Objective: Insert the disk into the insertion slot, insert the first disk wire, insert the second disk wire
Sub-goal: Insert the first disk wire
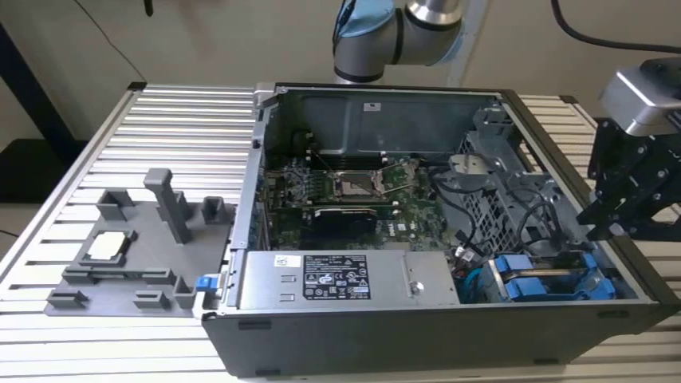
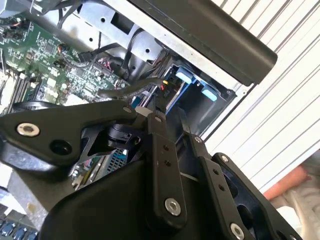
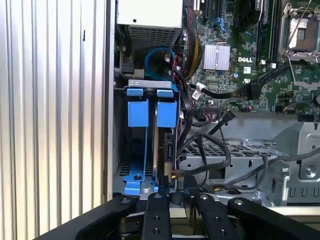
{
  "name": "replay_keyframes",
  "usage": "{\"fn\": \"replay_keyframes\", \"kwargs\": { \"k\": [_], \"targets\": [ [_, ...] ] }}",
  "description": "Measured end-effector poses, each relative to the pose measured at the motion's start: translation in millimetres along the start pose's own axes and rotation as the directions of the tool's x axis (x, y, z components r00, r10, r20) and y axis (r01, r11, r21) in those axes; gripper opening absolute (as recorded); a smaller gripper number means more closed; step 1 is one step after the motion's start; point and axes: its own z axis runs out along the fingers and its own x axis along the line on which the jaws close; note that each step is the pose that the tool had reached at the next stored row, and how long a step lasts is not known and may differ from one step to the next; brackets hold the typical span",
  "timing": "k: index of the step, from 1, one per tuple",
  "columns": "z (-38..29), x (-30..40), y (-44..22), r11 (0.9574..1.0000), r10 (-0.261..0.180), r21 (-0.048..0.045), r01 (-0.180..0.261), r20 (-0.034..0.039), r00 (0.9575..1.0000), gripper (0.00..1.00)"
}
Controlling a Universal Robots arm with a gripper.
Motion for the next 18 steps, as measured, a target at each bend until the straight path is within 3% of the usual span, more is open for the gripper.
{"fn": "replay_keyframes", "kwargs": {
  "k": [4, 14, 17, 18],
  "targets": [
    [-0.1, -2.8, -0.1, 1.0, 0.0, 0.0, 0.0, -0.0005, 1.0, 0.27],
    [4.1, -44.2, -0.9, 1.0, 0.0, 0.0, 0.0, -0.0003, 1.0, 0.27],
    [4.6, -50.2, 0.4, 1.0, 0.0, 0.0001, 0.0, -0.0004, 1.0, 0.27],
    [4.8, -51.4, 4.2, 1.0, 0.0, 0.0012, 0.0, 0.0, 1.0, 0.27]
  ]
}}
